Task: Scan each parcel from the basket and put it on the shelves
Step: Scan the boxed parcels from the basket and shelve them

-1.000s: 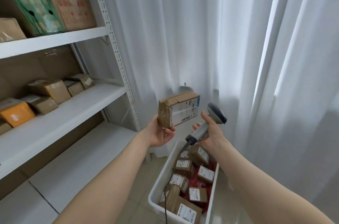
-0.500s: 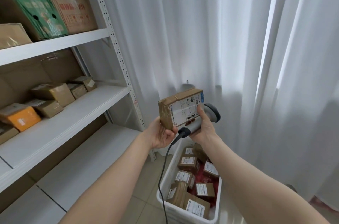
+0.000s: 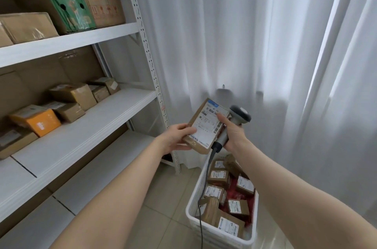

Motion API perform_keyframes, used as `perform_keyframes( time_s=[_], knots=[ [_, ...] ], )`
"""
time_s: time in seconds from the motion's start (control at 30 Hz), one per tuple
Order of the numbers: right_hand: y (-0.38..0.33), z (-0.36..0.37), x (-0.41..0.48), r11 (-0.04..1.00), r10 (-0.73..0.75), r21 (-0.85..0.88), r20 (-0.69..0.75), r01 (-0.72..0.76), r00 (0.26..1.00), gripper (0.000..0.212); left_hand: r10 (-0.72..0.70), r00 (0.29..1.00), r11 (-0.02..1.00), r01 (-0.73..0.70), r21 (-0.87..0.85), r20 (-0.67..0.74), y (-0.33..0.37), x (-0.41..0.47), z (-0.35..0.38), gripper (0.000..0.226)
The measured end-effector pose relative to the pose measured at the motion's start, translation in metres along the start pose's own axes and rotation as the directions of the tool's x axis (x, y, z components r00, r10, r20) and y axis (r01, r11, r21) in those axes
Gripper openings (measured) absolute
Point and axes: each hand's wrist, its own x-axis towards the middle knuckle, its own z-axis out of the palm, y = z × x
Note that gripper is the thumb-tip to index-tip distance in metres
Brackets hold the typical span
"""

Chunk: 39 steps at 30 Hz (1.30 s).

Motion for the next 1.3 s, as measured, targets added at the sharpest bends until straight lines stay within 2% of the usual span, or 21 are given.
perform_keyframes(
  time_s=[0.07,0.17,0.23,0.33,0.4,1.1,1.3],
  knots=[
    [0.002,0.007,0.000,0.996,-0.016,-0.088,-0.050,0.012,0.999,0.038,-0.010,0.998,0.995,0.003,-0.102,-0.059,-0.008,0.005,-0.003,0.044],
    [0.004,0.012,-0.002,0.969,-0.023,-0.247,-0.113,-0.006,0.993,0.025,-0.037,0.973,0.955,-0.032,-0.294,-0.226,-0.019,0.012,-0.004,0.041],
    [0.005,0.014,-0.007,0.950,0.017,-0.311,-0.036,-0.027,0.999,0.017,-0.073,0.952,0.928,-0.045,-0.369,-0.298,-0.023,0.016,-0.004,0.040],
    [0.011,0.025,-0.018,0.904,0.067,-0.427,0.113,-0.012,0.991,0.013,-0.109,0.939,0.917,-0.032,-0.397,-0.328,-0.026,0.019,-0.005,0.043],
    [0.016,0.035,-0.023,0.879,0.068,-0.476,0.137,0.006,0.988,0.012,-0.130,0.930,0.904,-0.032,-0.427,-0.343,-0.029,0.022,-0.008,0.045],
    [0.027,0.066,-0.036,0.794,0.156,-0.607,0.160,-0.027,0.975,0.004,-0.220,0.892,0.858,-0.015,-0.513,-0.394,-0.044,0.013,-0.031,0.032],
    [0.034,0.074,-0.040,0.777,0.180,-0.629,0.179,-0.028,0.967,0.005,-0.231,0.888,0.848,-0.017,-0.530,-0.397,-0.048,0.008,-0.042,0.041]
  ],
)
